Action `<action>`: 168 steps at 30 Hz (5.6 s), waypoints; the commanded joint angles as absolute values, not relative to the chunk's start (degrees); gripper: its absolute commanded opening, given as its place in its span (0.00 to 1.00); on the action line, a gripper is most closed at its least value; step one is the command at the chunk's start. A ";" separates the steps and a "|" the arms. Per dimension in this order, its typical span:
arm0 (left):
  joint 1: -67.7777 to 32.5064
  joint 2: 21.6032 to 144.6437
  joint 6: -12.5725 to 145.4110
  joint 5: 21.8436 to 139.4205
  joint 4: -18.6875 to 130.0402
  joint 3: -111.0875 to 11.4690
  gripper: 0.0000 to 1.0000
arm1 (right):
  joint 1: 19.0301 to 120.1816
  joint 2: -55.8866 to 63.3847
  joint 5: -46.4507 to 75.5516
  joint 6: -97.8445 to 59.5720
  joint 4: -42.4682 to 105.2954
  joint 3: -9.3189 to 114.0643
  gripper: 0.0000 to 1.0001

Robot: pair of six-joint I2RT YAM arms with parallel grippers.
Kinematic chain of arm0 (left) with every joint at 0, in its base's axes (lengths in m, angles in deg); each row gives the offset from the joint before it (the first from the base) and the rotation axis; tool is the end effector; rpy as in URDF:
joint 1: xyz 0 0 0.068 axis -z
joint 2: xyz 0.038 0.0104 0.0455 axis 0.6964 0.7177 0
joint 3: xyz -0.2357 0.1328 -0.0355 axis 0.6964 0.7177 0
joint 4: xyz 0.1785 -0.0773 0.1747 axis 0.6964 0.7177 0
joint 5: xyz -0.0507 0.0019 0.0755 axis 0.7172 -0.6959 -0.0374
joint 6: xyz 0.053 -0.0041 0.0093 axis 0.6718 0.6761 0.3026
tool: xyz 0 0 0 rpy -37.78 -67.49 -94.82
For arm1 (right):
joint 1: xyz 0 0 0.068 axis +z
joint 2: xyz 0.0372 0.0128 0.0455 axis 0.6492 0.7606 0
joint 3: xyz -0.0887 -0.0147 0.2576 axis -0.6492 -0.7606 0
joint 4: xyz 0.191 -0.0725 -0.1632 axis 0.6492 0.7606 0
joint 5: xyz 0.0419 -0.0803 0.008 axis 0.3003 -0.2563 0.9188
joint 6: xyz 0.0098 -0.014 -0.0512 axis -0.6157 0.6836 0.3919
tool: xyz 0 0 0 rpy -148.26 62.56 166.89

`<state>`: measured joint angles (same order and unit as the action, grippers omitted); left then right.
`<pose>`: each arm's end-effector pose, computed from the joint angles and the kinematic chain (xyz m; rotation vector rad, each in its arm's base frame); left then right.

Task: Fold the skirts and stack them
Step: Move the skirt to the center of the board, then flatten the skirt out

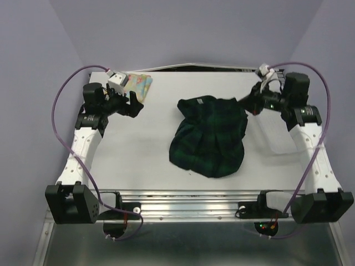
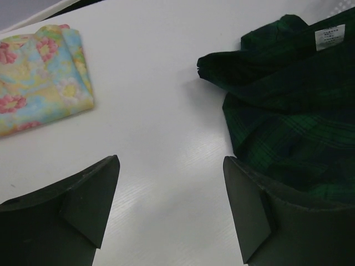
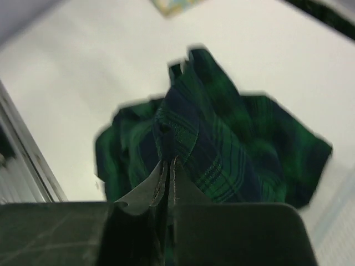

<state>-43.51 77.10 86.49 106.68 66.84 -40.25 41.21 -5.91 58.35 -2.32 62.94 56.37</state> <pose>0.2767 -0.0232 0.3631 0.5534 1.7353 -0.4543 0.2574 0.0313 0.4191 -0.7345 1.7503 0.7746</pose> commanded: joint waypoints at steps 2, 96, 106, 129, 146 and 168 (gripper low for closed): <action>-41.43 81.97 99.60 112.98 67.54 -40.22 0.86 | 40.92 -24.02 39.36 33.51 84.86 41.22 0.01; -41.06 110.95 106.66 101.48 61.91 -91.74 0.00 | 39.86 19.58 29.50 1.13 32.76 80.16 0.01; -41.32 112.49 105.42 97.33 55.26 -104.40 0.00 | 39.34 23.13 29.23 -1.51 32.32 98.91 0.01; -38.51 75.07 162.79 109.11 77.18 -18.62 0.00 | 42.50 -17.80 51.91 53.92 67.96 21.05 0.01; -40.87 65.96 135.49 111.04 86.53 -26.22 0.80 | 43.03 -5.16 41.35 28.18 72.64 39.55 0.99; -39.82 90.98 114.62 102.78 91.17 -36.98 0.59 | 53.84 13.48 35.55 30.21 80.89 44.86 0.58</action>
